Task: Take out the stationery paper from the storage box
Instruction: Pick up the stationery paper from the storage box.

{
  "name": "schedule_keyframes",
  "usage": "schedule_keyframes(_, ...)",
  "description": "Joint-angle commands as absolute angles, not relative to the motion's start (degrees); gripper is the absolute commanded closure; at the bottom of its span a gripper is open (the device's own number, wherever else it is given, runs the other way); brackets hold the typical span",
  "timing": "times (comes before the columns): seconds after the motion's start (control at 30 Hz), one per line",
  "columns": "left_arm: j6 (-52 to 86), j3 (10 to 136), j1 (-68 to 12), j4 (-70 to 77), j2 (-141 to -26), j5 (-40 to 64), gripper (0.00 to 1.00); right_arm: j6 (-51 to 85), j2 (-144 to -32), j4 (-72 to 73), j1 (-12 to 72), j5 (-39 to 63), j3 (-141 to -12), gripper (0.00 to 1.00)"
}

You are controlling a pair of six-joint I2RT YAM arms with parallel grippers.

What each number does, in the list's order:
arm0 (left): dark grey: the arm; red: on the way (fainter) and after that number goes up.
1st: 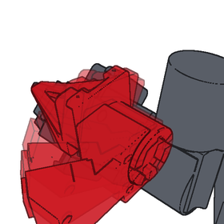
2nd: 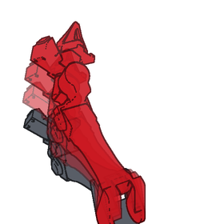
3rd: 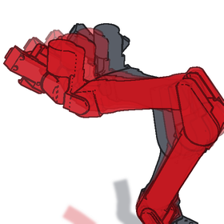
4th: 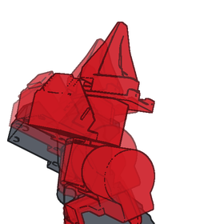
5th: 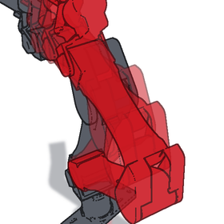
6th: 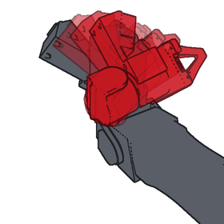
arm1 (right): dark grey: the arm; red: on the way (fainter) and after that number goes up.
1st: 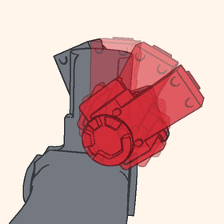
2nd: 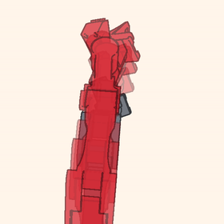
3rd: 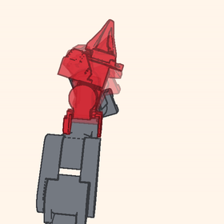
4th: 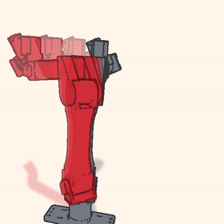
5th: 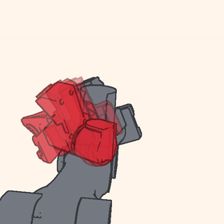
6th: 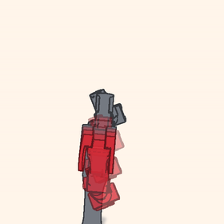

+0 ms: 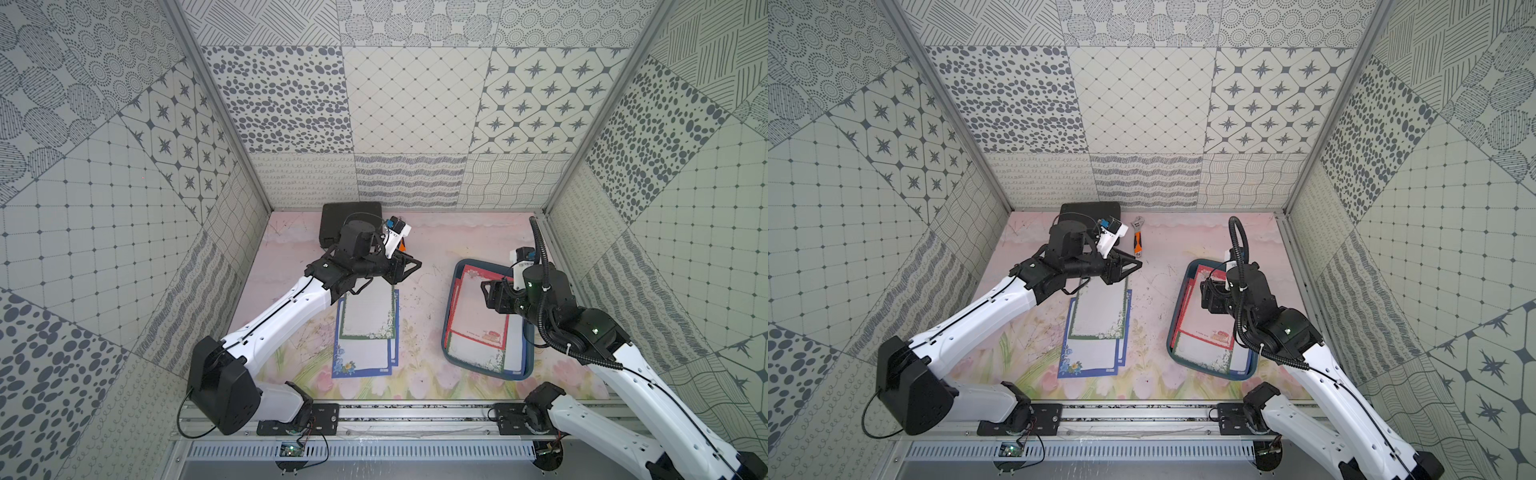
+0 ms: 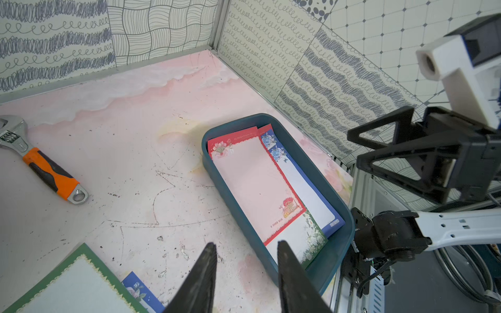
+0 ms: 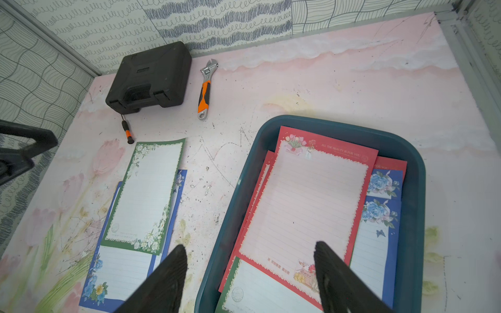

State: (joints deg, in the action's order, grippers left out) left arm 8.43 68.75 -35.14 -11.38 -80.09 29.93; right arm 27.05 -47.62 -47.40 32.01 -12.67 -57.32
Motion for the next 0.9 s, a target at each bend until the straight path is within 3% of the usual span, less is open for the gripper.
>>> schedule_keyframes(0.0, 8.55, 71.0, -37.79, -7.7, -84.01, 25.05, 0.6, 27.98, -47.47, -50.24, 31.21, -13.91, -56.44, 0.24)
schedule_keyframes(0.5, 10.69, 73.98, -39.02, -12.59, -96.2, 14.32, 0.6, 31.9, -49.25, -41.31, 27.38, -9.05, -43.42, 0.25)
schedule_keyframes(0.87, 14.79, 80.48, -39.01, -16.29, -102.58, 10.07, 0.61, 31.1, -52.87, -43.98, 24.52, -5.14, -44.3, 0.25)
